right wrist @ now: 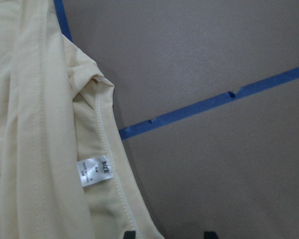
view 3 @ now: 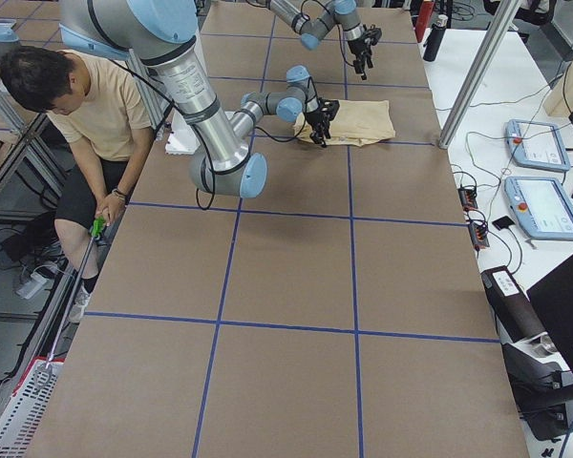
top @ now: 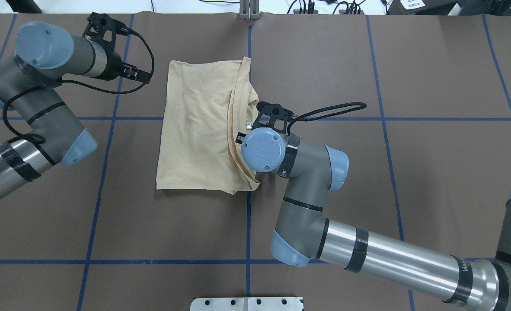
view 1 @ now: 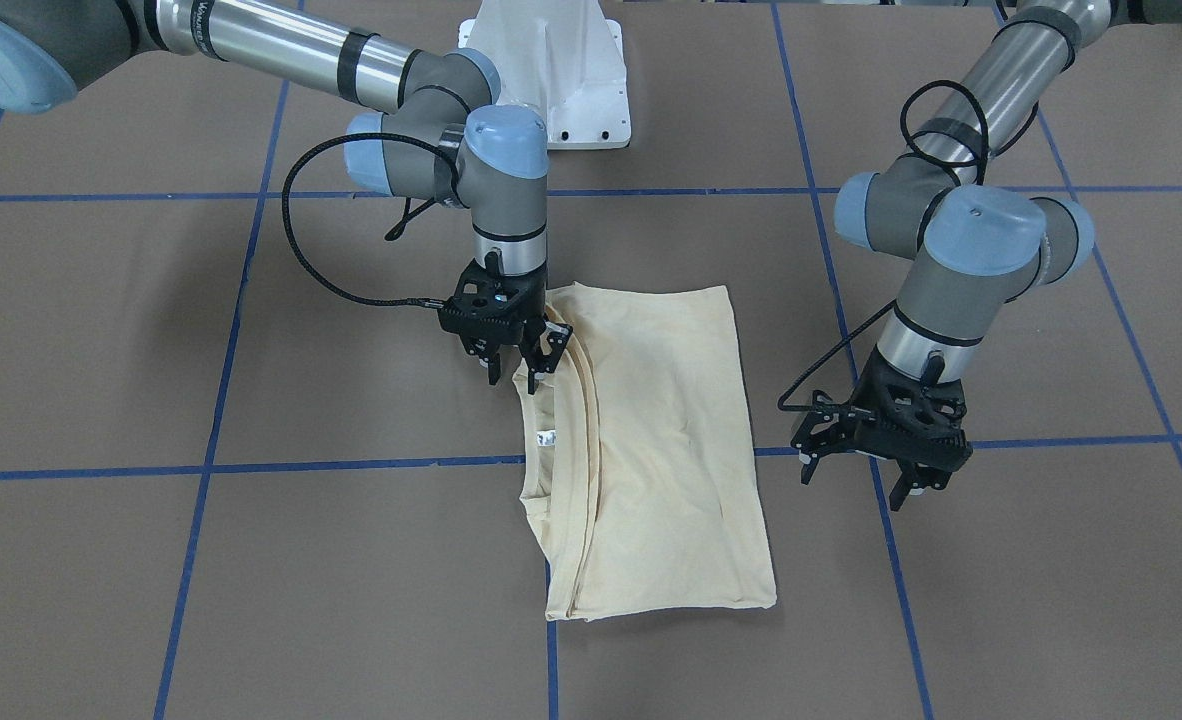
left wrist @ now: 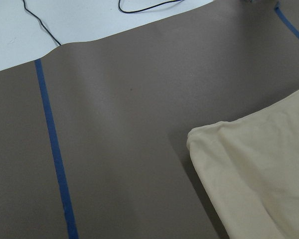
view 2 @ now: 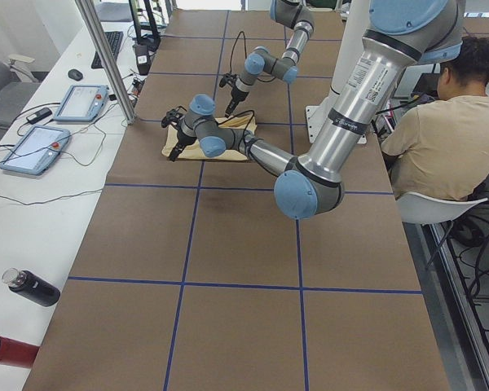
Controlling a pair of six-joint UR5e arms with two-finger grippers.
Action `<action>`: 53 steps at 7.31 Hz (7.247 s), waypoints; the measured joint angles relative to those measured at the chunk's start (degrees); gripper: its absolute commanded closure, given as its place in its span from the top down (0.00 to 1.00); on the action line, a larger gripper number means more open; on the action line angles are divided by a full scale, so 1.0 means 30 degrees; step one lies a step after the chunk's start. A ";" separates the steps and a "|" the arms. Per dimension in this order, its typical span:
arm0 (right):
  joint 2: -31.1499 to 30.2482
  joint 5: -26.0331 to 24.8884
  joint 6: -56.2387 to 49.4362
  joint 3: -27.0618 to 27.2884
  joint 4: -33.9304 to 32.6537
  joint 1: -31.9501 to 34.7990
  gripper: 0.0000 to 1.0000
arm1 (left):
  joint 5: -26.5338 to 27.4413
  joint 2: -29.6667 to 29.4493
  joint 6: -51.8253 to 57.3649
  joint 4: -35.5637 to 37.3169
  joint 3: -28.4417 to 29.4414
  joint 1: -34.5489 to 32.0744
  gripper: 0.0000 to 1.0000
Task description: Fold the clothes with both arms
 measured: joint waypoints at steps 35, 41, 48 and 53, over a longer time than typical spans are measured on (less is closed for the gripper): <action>-0.4271 0.1713 -1.1913 0.4245 -0.3588 0.1980 1.00 | -0.0066 -0.0024 -0.1529 -0.0059 -0.0025 0.0403 1.00; -0.2607 0.1981 -0.9720 0.4361 -0.3532 0.2646 1.00 | -0.0088 -0.0027 -0.1600 -0.0059 -0.0079 0.0440 1.00; 0.1688 0.2410 -0.9312 -0.3057 -0.3979 0.2822 1.00 | -0.0095 -0.0018 -0.1589 -0.0059 -0.0061 0.0449 1.00; -0.1948 0.3831 -1.4866 0.1180 -0.6564 0.5417 1.00 | -0.0113 -0.0027 -0.1595 -0.0059 -0.0151 0.0479 1.00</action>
